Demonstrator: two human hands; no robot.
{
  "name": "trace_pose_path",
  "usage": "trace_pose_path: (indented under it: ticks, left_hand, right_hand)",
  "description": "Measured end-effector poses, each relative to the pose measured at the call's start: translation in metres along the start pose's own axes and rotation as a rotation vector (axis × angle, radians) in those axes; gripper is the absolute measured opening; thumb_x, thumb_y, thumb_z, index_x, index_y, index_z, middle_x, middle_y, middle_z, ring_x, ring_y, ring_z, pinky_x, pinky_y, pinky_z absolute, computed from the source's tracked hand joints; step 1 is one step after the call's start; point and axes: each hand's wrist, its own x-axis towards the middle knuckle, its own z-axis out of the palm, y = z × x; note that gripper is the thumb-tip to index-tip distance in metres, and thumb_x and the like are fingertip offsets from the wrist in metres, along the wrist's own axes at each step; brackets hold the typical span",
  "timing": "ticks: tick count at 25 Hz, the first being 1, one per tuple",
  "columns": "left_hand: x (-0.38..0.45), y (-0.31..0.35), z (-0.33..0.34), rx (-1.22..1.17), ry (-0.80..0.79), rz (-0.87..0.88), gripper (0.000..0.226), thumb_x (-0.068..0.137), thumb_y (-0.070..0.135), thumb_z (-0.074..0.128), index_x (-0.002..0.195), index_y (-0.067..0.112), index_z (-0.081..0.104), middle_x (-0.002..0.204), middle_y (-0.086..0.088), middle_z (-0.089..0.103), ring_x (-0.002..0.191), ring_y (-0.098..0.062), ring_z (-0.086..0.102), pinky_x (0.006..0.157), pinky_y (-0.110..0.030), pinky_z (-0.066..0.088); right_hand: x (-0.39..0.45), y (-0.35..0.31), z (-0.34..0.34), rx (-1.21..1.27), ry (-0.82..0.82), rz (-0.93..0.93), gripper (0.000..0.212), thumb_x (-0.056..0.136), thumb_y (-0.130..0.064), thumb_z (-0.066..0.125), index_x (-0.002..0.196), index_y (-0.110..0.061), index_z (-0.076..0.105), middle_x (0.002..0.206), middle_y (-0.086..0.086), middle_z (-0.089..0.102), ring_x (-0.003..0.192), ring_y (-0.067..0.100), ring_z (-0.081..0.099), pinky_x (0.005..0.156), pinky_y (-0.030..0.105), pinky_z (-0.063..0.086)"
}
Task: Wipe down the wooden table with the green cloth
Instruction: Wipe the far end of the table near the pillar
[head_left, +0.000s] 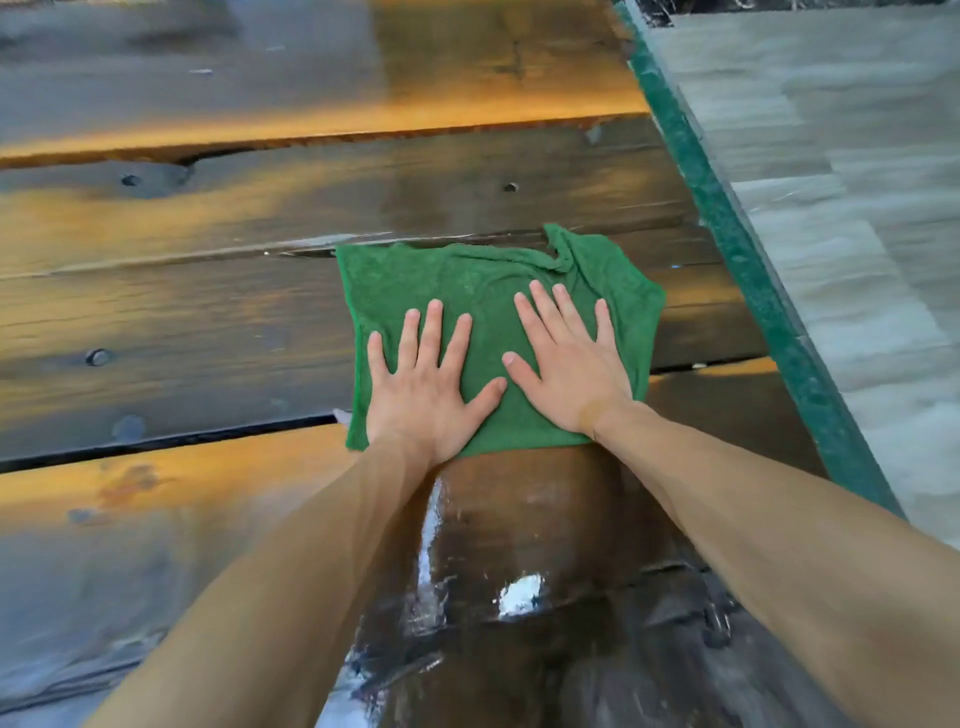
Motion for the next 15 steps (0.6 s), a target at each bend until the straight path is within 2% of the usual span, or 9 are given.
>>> trace_pose_path:
  ticks: [9,12,15]
  left_hand:
    - [-0.130,0.032,0.032,0.009,-0.018,0.047,0.088,0.085,0.080,-0.002,0.159,0.034,-0.014,0.168,-0.003,-0.023,0.154,-0.028,-0.019,0.119,-0.065,-0.007]
    - [-0.177,0.036,0.041,0.011,-0.025,0.056,0.088,0.084,0.080,-0.004,0.160,0.034,-0.012,0.167,-0.003,-0.022,0.155,-0.029,-0.017,0.118,-0.066,-0.007]
    - [-0.229,0.039,0.058,-0.013,0.016,0.068,0.085,0.092,0.079,0.008,0.162,0.031,0.009,0.170,-0.006,-0.003,0.156,-0.033,0.001,0.118,-0.070,0.002]
  right_hand:
    - [-0.142,-0.017,0.027,-0.041,-0.034,0.026,0.075,0.096,-0.065,0.009,0.159,-0.029,-0.010,0.165,-0.007,-0.019,0.151,0.015,-0.020,0.119,0.060,-0.010]
    - [-0.191,-0.033,0.035,-0.019,-0.018,0.045,0.076,0.095,-0.066,0.009,0.160,-0.029,-0.006,0.166,-0.008,-0.016,0.152,0.016,-0.018,0.119,0.061,-0.010]
    - [-0.240,-0.048,0.046,-0.034,-0.001,0.043,0.075,0.097,-0.065,0.011,0.160,-0.027,-0.003,0.167,-0.006,-0.012,0.153,0.018,-0.015,0.119,0.063,-0.005]
